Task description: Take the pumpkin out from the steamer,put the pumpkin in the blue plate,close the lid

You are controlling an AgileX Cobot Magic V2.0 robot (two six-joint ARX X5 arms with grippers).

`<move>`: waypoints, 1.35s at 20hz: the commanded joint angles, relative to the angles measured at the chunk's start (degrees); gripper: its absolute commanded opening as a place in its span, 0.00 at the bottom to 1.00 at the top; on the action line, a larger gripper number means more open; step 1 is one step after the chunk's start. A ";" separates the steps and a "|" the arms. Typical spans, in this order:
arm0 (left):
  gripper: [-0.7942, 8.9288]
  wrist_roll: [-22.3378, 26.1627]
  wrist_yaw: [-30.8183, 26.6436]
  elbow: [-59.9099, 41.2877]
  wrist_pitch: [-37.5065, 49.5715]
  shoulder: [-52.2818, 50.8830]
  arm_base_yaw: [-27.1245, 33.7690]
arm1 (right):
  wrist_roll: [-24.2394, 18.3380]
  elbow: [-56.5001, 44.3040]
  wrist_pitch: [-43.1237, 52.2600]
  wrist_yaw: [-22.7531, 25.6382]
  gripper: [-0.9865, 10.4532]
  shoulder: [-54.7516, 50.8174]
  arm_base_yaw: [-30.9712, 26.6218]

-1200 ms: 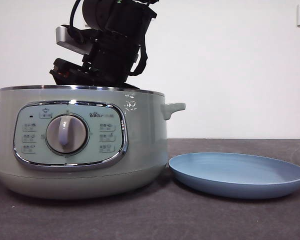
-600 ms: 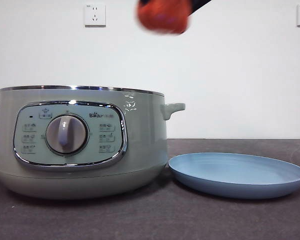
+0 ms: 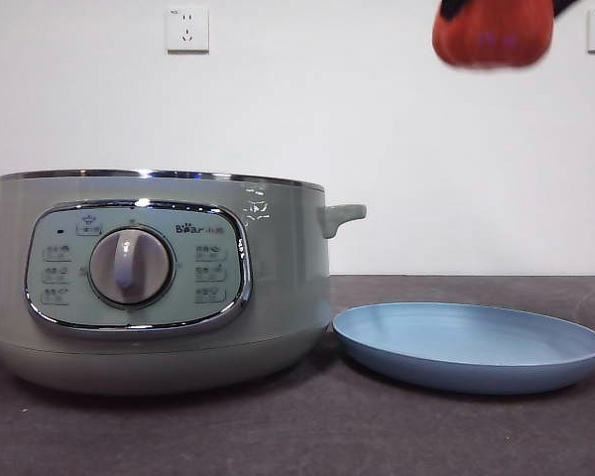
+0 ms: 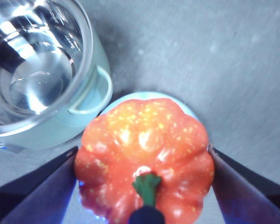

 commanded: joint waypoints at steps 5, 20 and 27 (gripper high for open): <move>0.07 0.42 1.29 0.50 3.72 0.17 -0.13 | 5.57 -21.24 21.14 0.13 0.08 -0.26 0.07; 0.07 0.44 1.36 0.50 3.72 0.17 -0.13 | 5.53 -24.46 27.96 0.09 0.10 18.91 0.02; 0.07 0.44 1.38 0.50 3.69 0.17 -0.13 | 8.15 -24.46 27.96 0.15 0.60 18.97 0.02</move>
